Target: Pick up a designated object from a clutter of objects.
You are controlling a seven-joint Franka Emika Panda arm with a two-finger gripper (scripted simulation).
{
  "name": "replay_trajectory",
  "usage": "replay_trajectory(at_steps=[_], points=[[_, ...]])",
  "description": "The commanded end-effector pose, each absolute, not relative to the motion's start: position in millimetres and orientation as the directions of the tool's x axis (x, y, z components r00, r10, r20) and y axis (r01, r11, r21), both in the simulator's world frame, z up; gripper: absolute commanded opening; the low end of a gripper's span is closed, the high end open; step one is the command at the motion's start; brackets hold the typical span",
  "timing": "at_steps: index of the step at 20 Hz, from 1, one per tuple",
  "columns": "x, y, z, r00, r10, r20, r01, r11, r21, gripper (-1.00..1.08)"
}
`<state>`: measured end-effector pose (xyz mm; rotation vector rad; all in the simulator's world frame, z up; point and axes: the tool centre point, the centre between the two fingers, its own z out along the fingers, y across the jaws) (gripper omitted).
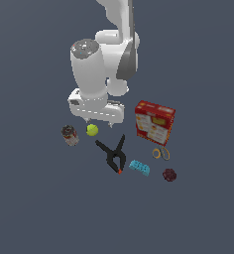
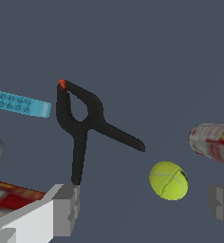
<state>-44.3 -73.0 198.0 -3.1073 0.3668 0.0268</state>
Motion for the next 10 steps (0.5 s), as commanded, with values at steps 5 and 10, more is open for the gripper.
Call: replay_trajectory(at_steps=[5,10], points=[[-76.2,-104.7,146.8,0.929,-0.370,-0.012,-0.370,-0.929,-0.011,1.00],[-100.5,-122.4,118.7,0.892,-0.451,-0.007,-0.451,-0.892,-0.007,1.00]])
